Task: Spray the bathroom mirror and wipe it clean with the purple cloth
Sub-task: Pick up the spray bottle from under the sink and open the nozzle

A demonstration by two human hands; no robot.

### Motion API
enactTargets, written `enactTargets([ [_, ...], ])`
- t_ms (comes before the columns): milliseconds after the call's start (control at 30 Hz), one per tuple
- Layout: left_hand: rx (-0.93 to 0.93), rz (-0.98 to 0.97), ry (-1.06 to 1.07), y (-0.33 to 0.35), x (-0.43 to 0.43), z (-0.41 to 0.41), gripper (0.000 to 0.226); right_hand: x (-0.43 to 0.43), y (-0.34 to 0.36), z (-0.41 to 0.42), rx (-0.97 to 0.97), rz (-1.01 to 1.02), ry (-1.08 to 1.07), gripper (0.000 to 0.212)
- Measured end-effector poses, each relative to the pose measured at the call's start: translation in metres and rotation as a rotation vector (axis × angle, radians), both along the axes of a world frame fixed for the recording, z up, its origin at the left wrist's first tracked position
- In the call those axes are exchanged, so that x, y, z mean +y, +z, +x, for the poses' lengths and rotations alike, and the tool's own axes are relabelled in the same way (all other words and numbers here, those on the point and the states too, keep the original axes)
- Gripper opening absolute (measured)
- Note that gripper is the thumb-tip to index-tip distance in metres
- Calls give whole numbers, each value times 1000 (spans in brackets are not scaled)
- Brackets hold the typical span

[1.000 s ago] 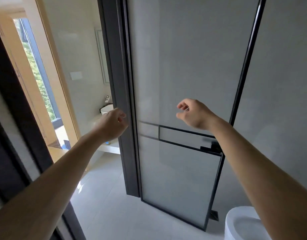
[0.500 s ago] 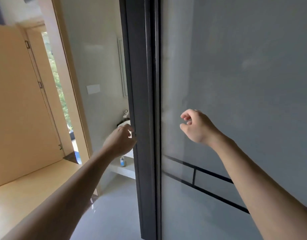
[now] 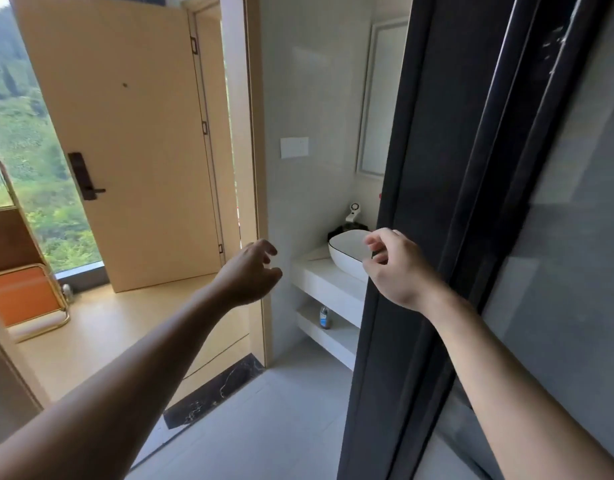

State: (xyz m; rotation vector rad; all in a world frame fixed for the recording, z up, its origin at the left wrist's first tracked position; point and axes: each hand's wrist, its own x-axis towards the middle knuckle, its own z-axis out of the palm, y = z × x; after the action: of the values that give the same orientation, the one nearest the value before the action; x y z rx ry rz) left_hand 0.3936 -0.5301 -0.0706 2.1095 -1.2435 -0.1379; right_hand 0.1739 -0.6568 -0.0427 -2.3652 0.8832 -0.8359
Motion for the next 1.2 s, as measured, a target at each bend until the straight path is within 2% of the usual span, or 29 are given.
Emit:
enactTargets([
  [133, -38, 42, 37, -4, -30, 41, 39, -47, -18, 70, 47, 44, 101, 35],
  [267, -43, 61, 73, 14, -72, 88, 39, -107, -20, 139, 50, 84, 113, 36],
  [433, 28, -83, 115, 39, -118, 139, 34, -170, -27, 193, -55, 188, 39, 35],
  [567, -5, -97, 112, 40, -156, 180, 31, -219, -44, 219, -184, 349, -73, 28],
  [700, -62, 43, 39, 25, -200, 231, 29, -259, -65, 259, -187, 389, -175, 31],
  [867, -29, 184, -76, -5, -270, 313, 37, -307, -80, 310, -98, 414, -291, 34],
  [1033, 33, 247, -246, -20, -336, 380, 38, -351, -78, 335, -37, 431, -462, 36],
  [1200, -8, 212, -398, -9, -417, 407, 37, -373, -66, 329, -34, 387, -641, 32],
])
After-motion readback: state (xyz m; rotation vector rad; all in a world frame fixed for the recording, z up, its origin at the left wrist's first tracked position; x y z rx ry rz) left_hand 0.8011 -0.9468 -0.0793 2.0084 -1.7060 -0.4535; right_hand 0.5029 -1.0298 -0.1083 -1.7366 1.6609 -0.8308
